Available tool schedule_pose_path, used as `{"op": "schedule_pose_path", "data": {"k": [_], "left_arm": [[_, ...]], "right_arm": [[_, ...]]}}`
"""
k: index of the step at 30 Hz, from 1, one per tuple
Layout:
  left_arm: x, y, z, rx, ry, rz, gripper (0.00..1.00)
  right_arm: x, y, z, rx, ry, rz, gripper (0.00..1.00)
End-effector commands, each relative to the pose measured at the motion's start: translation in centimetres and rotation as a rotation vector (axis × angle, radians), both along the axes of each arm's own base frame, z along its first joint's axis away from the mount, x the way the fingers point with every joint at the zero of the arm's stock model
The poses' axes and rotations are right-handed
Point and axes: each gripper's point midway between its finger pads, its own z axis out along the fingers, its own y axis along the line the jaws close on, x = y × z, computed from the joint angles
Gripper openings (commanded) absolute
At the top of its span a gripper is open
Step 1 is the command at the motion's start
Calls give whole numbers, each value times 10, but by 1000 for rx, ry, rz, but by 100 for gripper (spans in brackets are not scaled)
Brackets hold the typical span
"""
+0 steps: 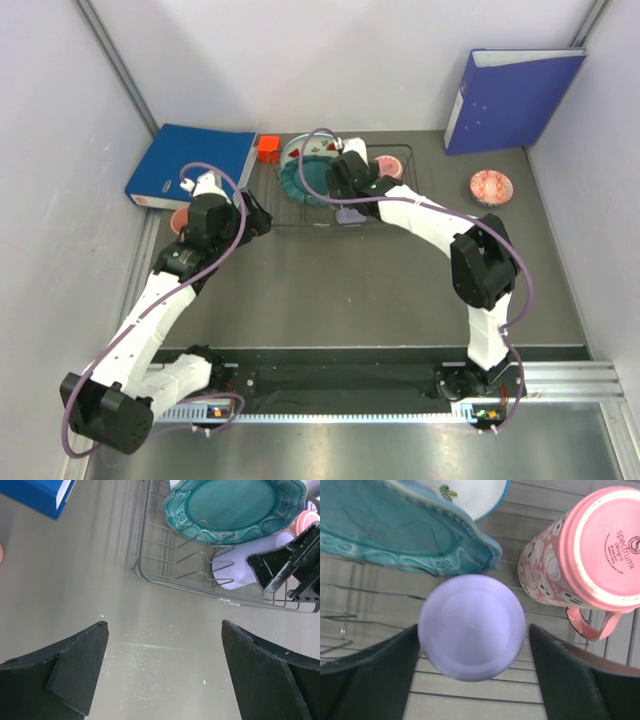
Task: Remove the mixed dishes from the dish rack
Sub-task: Pick up the cup from the dish rack, then place the cup at the center of the board.
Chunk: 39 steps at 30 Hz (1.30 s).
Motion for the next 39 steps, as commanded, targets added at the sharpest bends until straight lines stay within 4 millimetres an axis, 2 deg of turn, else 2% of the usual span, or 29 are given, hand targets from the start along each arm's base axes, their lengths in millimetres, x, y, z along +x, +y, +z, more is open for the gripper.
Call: {"op": "schedule_pose_path", "data": {"k": [1,2,5,7,9,12,14,15,16,18,19,21,22,23,24,25,26,27,29,30,31,32,33,34,35,36,37,38,39], "left_arm": [[6,-5,2,-21,-32,-10,99],[6,-6,2,-22,-31,-9,99],[5,-5,2,-20,-34,-9,99],[4,-5,1,-19,-34,-11,99],[3,-5,3,-18,-39,-11,99],[2,-3,4,-13,-45,-7,99],[1,-2,3,-11,-41,-6,99],[1,-2,3,-11,-44,-7,99],[1,-2,3,-11,-44,-8,99],[1,-3,4,-14,-46,-9,99],[1,-4,6,-20,-48,-11,99],[2,-7,10,-36,-59,-21,99],[3,-9,11,-45,-63,-27,99],[3,-11,12,-59,-65,-33,99],[3,-17,14,-80,-67,-56,99],[4,-21,17,-99,-82,-68,99],[5,-25,21,-126,-88,-78,99],[3,-33,24,-154,-92,-118,99],[4,-44,37,-214,-129,-156,99],[0,-53,43,-248,-142,-203,99],[-1,-58,51,-277,-163,-231,99],[-1,-64,65,-325,-214,-254,99],[-4,-70,75,-363,-248,-287,99],[-11,-78,75,-404,-251,-339,99],[-13,-84,98,-476,-329,-367,99],[-15,-87,104,-515,-346,-384,99],[-21,-93,100,-553,-339,-423,99],[-23,-97,106,-617,-343,-435,99],[-27,-100,121,-657,-401,-470,99]], "right_arm": [[5,0,15,39,-48,0,68],[4,-1,15,37,-48,1,64],[5,0,15,42,-55,4,59],[5,0,16,49,-58,1,48],[4,0,18,53,-60,-1,41],[-4,-2,31,72,-71,-3,33],[-15,-6,54,97,-93,-1,33],[-24,-2,65,107,-105,16,33],[-34,-3,92,140,-145,24,33],[-56,1,118,155,-183,56,34],[-71,-7,147,192,-231,65,34],[-89,-11,174,245,-284,84,34],[-103,-25,190,298,-317,80,34],[-109,-34,197,334,-337,72,34],[-114,-40,192,365,-349,69,31],[-125,-54,213,443,-392,61,28],[-127,-64,216,481,-408,48,24],[-133,-63,224,542,-427,78,12],[-146,-73,221,623,-443,93,4],[-152,-69,202,643,-407,129,0],[-161,-70,220,738,-457,151,0],[-163,-73,219,775,-466,165,0],[-173,-65,224,837,-471,238,0],[-181,-65,224,920,-494,265,0],[-184,-67,229,969,-522,288,0],[-193,-59,212,1004,-480,355,0],[-202,-59,217,1094,-471,377,0],[-210,-62,236,1165,-537,450,0],[-211,-62,223,1193,-514,455,0]]}}
